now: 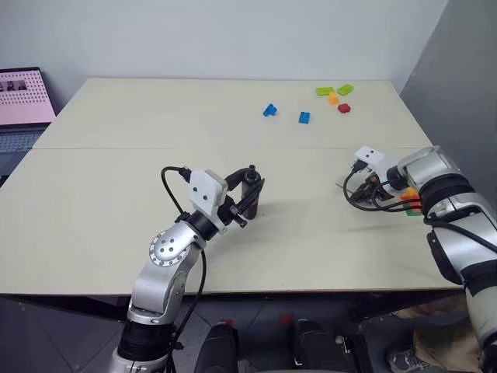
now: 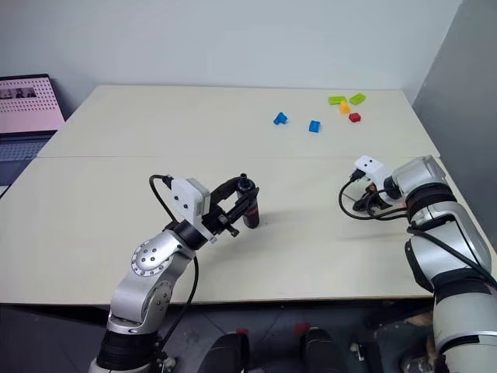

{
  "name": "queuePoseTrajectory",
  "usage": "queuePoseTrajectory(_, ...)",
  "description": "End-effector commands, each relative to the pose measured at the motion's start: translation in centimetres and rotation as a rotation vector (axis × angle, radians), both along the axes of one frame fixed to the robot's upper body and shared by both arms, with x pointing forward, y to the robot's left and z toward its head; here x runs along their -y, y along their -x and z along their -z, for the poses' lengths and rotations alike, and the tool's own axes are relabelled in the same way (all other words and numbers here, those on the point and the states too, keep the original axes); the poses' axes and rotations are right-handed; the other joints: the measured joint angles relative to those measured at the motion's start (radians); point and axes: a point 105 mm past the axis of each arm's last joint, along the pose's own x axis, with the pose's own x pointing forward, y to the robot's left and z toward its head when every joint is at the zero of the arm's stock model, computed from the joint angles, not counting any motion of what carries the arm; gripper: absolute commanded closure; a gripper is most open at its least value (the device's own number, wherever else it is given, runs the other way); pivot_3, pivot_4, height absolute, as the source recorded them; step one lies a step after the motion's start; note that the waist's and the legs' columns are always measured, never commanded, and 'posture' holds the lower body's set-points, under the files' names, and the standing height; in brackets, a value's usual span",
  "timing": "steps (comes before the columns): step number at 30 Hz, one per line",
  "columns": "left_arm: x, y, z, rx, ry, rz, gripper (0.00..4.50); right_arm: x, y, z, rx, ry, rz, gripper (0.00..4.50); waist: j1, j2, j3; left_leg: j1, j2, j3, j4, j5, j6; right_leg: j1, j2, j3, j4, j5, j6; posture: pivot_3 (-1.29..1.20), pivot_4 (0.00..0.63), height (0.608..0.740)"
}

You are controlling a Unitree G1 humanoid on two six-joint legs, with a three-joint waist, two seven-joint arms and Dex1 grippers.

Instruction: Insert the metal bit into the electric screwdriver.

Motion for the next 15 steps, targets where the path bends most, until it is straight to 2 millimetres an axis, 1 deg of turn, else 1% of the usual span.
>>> queuePoseTrajectory(1,0.3,0.1,1.1,-0.041,-0.013,0.017,2.88,-0.4,-0.3,-0.1,0.012,-0.02,0.006,3.93,0.0,0.0,0.0,0.0,0.0,0.0,0.0,0.0,0.0,0.0,0.0,0.0,0.0,0.0,0.0,0.0,0.15,0.74)
queuePoseTrajectory(2,0.3,0.0,1.1,-0.04,-0.014,0.015,2.88,-0.6,-0.5,-0.4,0.027,-0.034,0.014,4.26,0.0,0.0,0.0,0.0,0.0,0.0,0.0,0.0,0.0,0.0,0.0,0.0,0.0,0.0,0.0,0.0,0.15,0.74)
queuePoseTrajectory(3,0.3,0.0,1.1,-0.041,-0.015,0.013,2.88,-0.7,-0.6,-0.7,0.039,-0.056,0.018,4.49,-0.001,0.0,0.0,0.0,0.0,0.0,0.0,0.0,0.0,0.0,0.0,0.0,0.0,0.0,0.0,0.0,0.15,0.74)
queuePoseTrajectory(8,0.1,-0.3,1.1,-0.043,-0.017,0.007,2.88,-1.7,-1.4,-2.7,0.115,-0.184,0.051,4.5,-0.001,0.0,0.0,0.0,0.0,0.0,0.0,0.0,0.0,0.0,0.0,0.001,0.001,0.0,0.0,0.0,0.15,0.74)
queuePoseTrajectory(10,0.0,-0.5,1.0,-0.042,-0.017,0.004,2.88,-2.6,-1.8,-4.3,0.168,-0.279,0.056,4.5,-0.001,0.0,0.0,0.0,0.0,0.0,0.0,0.0,0.0,0.0,0.0,0.001,0.001,0.0,0.0,0.0,0.15,0.74)
queuePoseTrajectory(12,0.1,-0.6,0.8,-0.036,-0.015,0.001,2.88,-3.8,-2.1,-6.8,0.289,-0.374,0.008,4.5,0.0,0.001,0.0,0.0,0.0,0.0,0.0,0.0,0.0,0.0,0.0,0.001,0.0,0.0,0.0,0.0,0.15,0.74)
queuePoseTrajectory(15,0.0,-0.6,0.5,-0.027,-0.004,-0.01,2.88,-5.6,-1.1,-9.8,0.414,-0.51,-0.048,4.5,0.0,0.001,0.0,-0.001,0.0,0.0,0.0,0.0,0.0,-0.001,0.0,0.0,0.0,0.0,0.0,0.0,0.15,0.74)
